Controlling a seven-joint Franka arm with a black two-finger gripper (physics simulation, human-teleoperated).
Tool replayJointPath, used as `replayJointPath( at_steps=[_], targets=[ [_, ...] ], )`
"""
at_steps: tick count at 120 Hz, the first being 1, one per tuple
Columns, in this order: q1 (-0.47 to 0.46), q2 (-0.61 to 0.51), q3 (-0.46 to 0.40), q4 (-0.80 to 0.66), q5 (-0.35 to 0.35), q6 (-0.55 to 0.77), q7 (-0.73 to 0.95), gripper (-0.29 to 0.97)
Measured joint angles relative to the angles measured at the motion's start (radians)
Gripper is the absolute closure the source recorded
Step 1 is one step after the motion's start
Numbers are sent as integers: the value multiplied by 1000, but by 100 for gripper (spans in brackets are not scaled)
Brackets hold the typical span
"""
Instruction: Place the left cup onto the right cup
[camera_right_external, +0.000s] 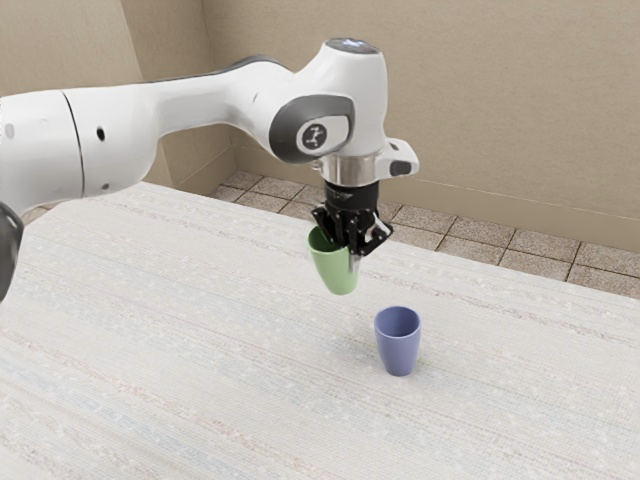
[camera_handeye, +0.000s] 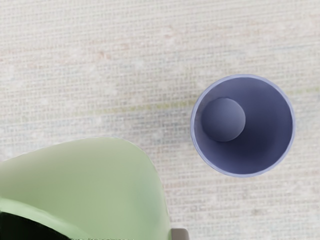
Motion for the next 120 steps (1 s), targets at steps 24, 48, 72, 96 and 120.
replayJointPath(
  at_steps=[24, 48, 72, 96, 120],
  targets=[
    [-11, 13, -38, 0, 27, -6, -44, 79],
    [-13, 20, -78, 1, 54, -19, -87, 79],
    [-13, 29, -104, 3, 77, -33, -128, 79],
    [-13, 42, -122, 15, 93, -39, -165, 79],
    [-14, 87, -121, 60, 108, -48, -191, 79]
  ],
)
